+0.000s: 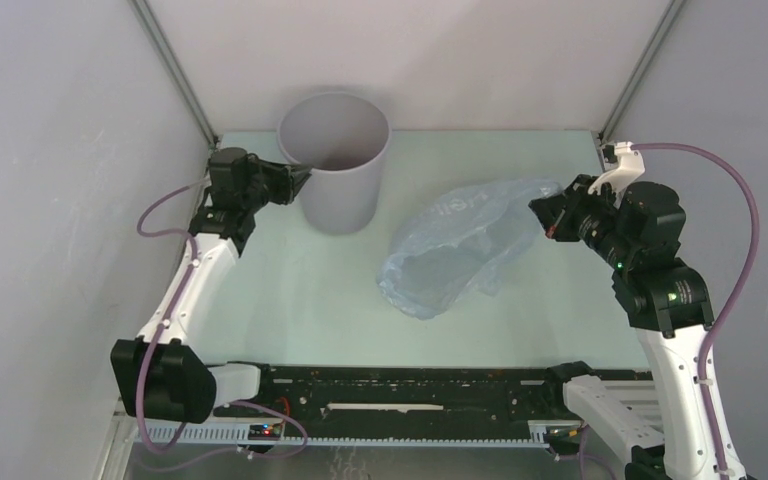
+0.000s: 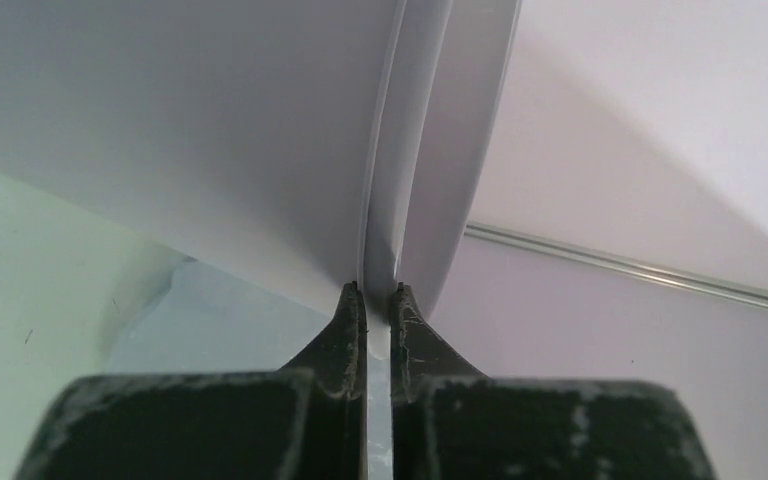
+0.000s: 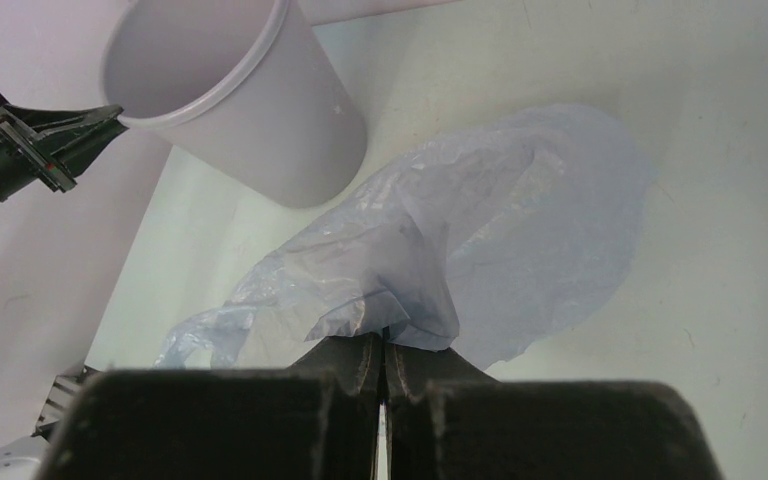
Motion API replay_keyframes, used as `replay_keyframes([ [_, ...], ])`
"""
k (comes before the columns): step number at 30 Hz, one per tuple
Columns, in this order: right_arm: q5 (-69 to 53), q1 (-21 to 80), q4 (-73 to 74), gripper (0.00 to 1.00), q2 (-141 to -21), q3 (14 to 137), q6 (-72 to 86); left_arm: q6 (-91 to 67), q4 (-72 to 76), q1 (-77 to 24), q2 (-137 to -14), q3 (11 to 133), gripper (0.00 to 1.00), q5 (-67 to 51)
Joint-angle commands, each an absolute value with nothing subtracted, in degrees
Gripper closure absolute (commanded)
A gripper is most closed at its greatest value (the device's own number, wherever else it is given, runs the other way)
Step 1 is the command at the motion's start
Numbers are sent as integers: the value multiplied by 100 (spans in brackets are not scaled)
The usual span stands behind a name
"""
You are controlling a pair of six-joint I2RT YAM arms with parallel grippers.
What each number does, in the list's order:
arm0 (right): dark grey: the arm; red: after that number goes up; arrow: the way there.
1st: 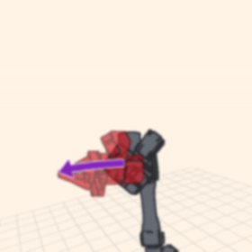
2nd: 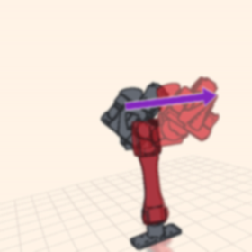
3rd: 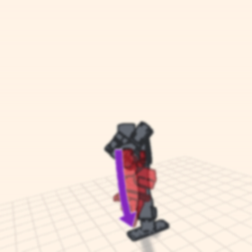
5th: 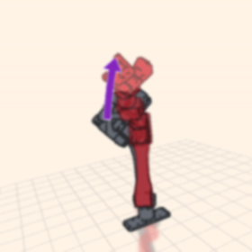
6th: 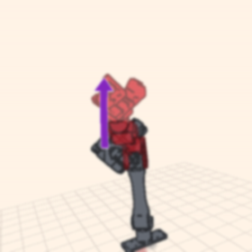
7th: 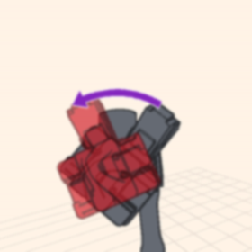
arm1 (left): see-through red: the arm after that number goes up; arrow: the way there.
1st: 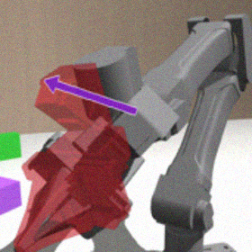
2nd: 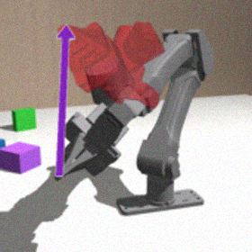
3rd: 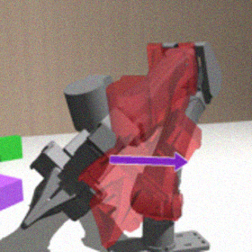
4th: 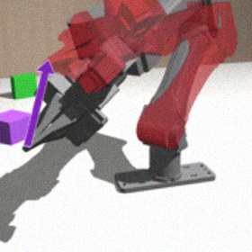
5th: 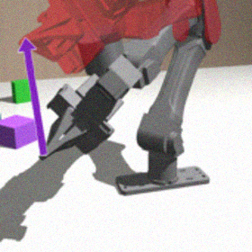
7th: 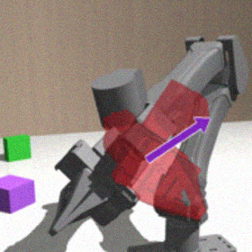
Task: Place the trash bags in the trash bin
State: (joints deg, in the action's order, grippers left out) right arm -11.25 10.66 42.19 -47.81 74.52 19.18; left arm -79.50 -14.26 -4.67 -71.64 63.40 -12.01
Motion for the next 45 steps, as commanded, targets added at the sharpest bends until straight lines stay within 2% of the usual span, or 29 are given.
replay_keyframes([
  [1,-1118,1132,4140,100,-4764,7646,1847,-7917,-1171,-675,-6759,6093,100,-1238],
  [16,-1100,1245,4126,100,-4659,7525,1864,-7927,-1186,-1234,-6568,5683,100,-1173],
  [33,-1114,1366,4079,100,-4706,7527,1889,-8780,-1226,-1336,-5498,4767,99,-1165],
  [35,-1125,1379,4072,100,-4703,7523,1891,-8748,-1239,-1336,-5447,4753,90,-1186],
  [41,-1129,1439,4070,100,-4715,7525,1891,-8188,-1613,-1340,-5258,4992,50,-1072],
  [45,-1116,1474,4052,100,-4712,7527,1881,-7574,-2089,-1341,-5038,5147,30,-992],
])
